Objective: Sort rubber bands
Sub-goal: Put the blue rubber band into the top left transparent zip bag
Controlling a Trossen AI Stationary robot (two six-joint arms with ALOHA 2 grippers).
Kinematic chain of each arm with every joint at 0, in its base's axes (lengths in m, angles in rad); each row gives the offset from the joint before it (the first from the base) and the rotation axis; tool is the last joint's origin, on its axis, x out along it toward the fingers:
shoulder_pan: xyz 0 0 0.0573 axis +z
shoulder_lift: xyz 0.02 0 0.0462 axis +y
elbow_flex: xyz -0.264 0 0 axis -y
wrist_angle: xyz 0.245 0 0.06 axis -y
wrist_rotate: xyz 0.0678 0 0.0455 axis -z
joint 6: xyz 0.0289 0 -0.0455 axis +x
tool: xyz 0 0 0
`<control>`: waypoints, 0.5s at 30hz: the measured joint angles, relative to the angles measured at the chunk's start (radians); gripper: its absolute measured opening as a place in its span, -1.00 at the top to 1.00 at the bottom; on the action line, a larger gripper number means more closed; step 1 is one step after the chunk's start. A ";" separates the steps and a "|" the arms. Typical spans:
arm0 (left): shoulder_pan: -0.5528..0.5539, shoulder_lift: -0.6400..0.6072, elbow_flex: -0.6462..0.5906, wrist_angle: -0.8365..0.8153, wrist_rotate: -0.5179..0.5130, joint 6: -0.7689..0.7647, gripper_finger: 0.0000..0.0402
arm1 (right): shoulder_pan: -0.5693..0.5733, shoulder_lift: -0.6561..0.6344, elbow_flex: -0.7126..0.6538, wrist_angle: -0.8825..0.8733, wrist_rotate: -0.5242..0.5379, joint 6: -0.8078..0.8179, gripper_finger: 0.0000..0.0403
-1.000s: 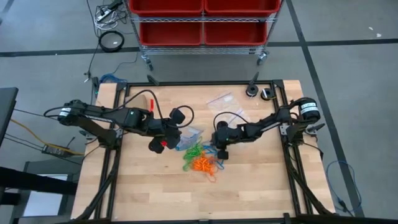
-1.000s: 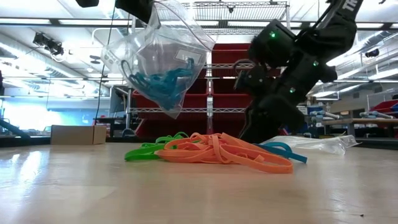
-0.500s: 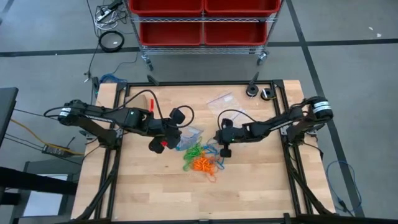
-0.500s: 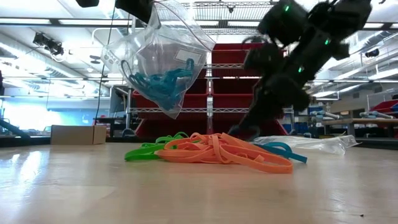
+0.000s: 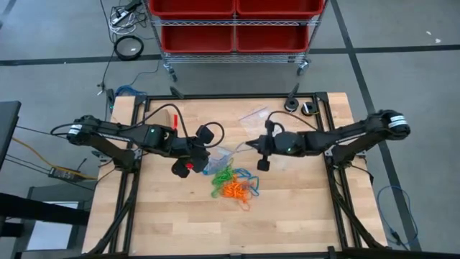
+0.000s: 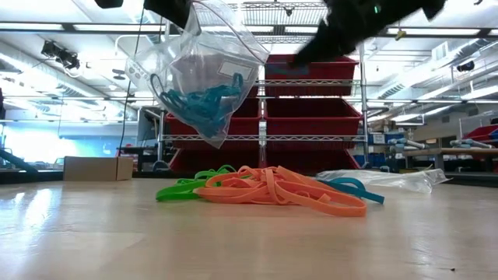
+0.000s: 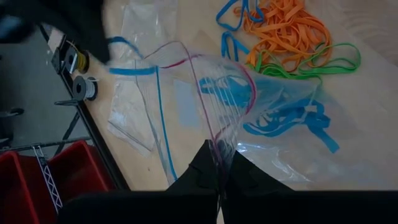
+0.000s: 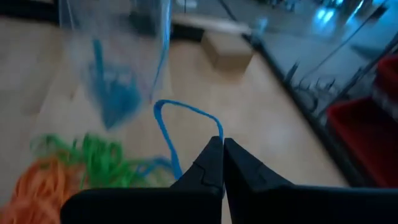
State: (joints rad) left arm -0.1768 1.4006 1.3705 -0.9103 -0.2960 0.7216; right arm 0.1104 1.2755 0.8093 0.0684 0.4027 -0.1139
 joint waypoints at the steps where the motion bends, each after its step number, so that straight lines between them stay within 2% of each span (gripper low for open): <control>1: 0.000 0.000 0.000 0.001 0.001 0.000 0.99 | 0.000 -0.003 0.025 -0.011 0.009 -0.016 1.00; 8: 0.000 0.000 0.000 0.002 0.002 0.000 0.99 | 0.008 0.015 0.194 -0.067 0.025 -0.139 1.00; 15: 0.000 0.000 0.000 0.009 0.002 0.000 0.99 | 0.007 0.116 0.325 -0.096 -0.078 -0.192 1.00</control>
State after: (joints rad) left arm -0.1768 1.4006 1.3705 -0.9016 -0.2942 0.7212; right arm 0.1177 1.3911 1.1339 -0.0277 0.3242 -0.3058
